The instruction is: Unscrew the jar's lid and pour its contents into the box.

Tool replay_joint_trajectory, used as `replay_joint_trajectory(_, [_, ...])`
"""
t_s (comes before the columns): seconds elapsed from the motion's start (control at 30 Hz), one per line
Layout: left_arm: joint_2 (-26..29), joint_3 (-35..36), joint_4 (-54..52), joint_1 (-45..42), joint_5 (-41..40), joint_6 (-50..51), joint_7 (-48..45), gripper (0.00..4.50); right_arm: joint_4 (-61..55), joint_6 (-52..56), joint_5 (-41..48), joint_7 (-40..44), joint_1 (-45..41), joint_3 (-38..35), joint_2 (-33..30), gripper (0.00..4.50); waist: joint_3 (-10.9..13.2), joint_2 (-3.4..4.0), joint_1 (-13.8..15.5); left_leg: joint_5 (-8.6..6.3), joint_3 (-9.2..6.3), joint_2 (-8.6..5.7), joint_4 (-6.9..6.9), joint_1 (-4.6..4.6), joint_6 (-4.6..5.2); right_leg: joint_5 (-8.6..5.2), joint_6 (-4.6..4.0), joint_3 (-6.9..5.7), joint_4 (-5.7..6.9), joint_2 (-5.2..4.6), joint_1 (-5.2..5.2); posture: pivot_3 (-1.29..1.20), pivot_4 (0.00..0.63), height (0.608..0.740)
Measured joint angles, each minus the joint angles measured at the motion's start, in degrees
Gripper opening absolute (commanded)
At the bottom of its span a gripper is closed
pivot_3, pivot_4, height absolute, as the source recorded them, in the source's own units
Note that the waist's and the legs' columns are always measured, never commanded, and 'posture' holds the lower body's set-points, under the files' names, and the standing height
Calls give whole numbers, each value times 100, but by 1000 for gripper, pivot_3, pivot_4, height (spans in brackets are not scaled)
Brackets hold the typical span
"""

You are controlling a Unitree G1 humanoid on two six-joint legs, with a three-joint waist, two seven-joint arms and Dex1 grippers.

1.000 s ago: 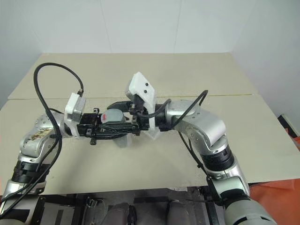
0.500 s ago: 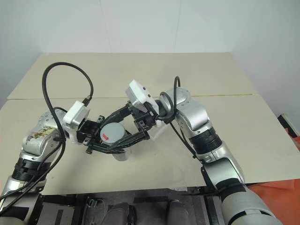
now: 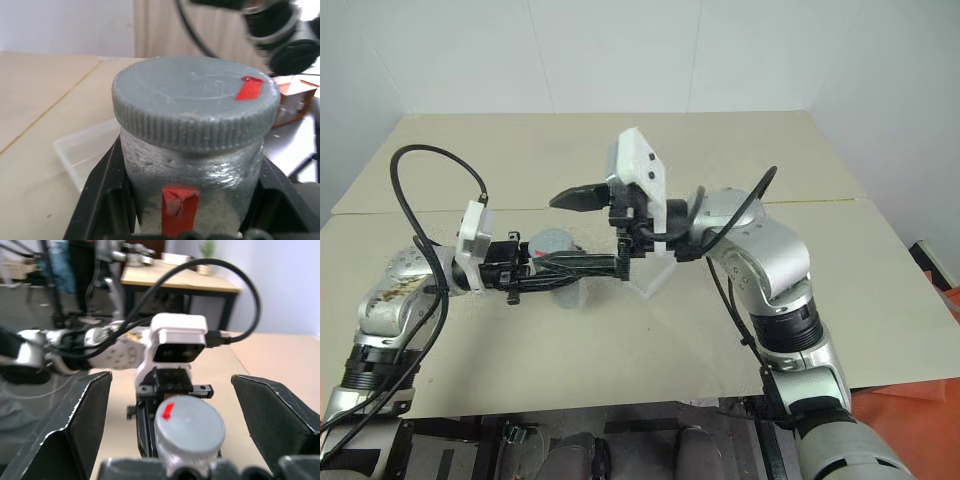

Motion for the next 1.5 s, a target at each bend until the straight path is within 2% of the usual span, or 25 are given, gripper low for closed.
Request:
replay_joint_trajectory(0.13, [-188, -35, 3, -7, 91, -52, 211, 2027, -10, 435, -200, -896, -6, 200, 424, 4457, 0, 0, -1, 0, 0, 0, 0, -2, 0, 0, 0, 0, 0, 0, -2, 0, 150, 740])
replay_joint_trajectory(0.27, [-223, -97, -32, -7, 91, -51, 262, 2027, 155, 514, -546, -1398, -31, 485, 607, 4457, 0, 0, -6, 0, 0, -1, 0, -4, 0, 0, 0, 0, -2, 0, -3, 0, 150, 740])
replay_joint_trajectory(0.7, [-201, -97, -53, -23, 77, 12, 306, 2027, 306, 520, -843, -1714, -28, 741, 687, 4457, 0, 0, -11, 0, -1, 0, -1, -6, 0, 0, 0, -1, -2, 0, -4, 0, 150, 740])
replay_joint_trajectory(1.27, [219, 154, -437, 238, -68, 105, 419, 2027, -116, 504, -365, -1367, 335, 585, -66, 4457, 0, 0, -8, -1, -1, 0, -3, -6, 3, 0, 0, -1, -6, 0, -5, 0, 150, 740])
replay_joint_trajectory(1.5, [305, 263, -756, 438, -269, 154, 196, 2027, 219, 428, -546, -1381, 495, -34, -576, 4457, 1, -1, 11, -2, -1, 0, -8, -12, 3, 0, 0, -4, -10, -2, -8, 0, 150, 740])
